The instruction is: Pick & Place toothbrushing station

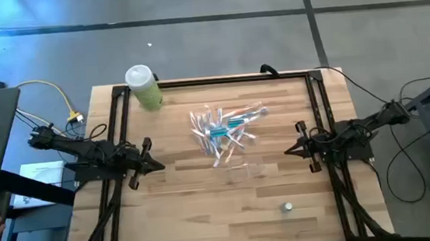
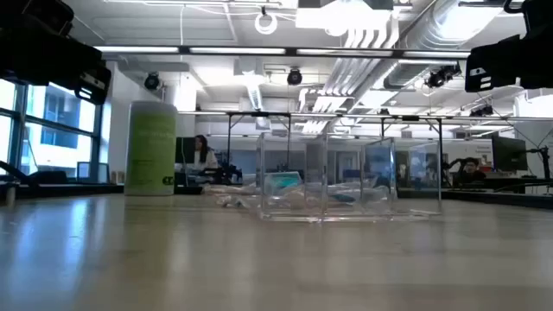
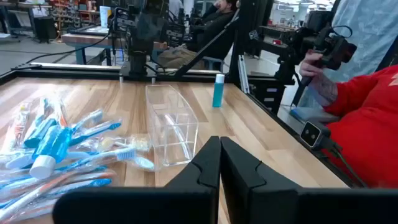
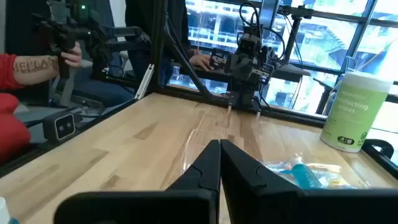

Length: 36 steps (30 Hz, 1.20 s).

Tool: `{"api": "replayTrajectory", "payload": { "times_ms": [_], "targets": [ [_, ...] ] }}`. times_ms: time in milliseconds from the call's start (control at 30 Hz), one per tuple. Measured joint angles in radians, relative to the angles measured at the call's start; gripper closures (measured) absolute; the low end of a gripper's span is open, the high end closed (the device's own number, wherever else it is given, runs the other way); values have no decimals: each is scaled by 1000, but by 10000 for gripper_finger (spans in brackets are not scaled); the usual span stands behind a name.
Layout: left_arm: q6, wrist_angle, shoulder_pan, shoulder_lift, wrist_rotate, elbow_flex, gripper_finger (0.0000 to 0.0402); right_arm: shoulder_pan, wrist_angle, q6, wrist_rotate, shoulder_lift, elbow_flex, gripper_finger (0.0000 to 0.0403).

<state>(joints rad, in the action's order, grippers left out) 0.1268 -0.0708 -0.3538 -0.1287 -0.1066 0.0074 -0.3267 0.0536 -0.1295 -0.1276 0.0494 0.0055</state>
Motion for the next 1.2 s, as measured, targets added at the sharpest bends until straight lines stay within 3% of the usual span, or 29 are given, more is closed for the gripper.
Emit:
{"api": "replayTrajectory", "payload": {
  "times_ms": [533, 1200],
  "targets": [
    [53, -6, 0, 0, -1, 0, 399, 0, 3, 58, 85, 0, 0, 401],
    [-81, -5, 0, 0, -26, 0, 399, 0, 3, 92, 109, 0, 0, 401]
  ]
}}
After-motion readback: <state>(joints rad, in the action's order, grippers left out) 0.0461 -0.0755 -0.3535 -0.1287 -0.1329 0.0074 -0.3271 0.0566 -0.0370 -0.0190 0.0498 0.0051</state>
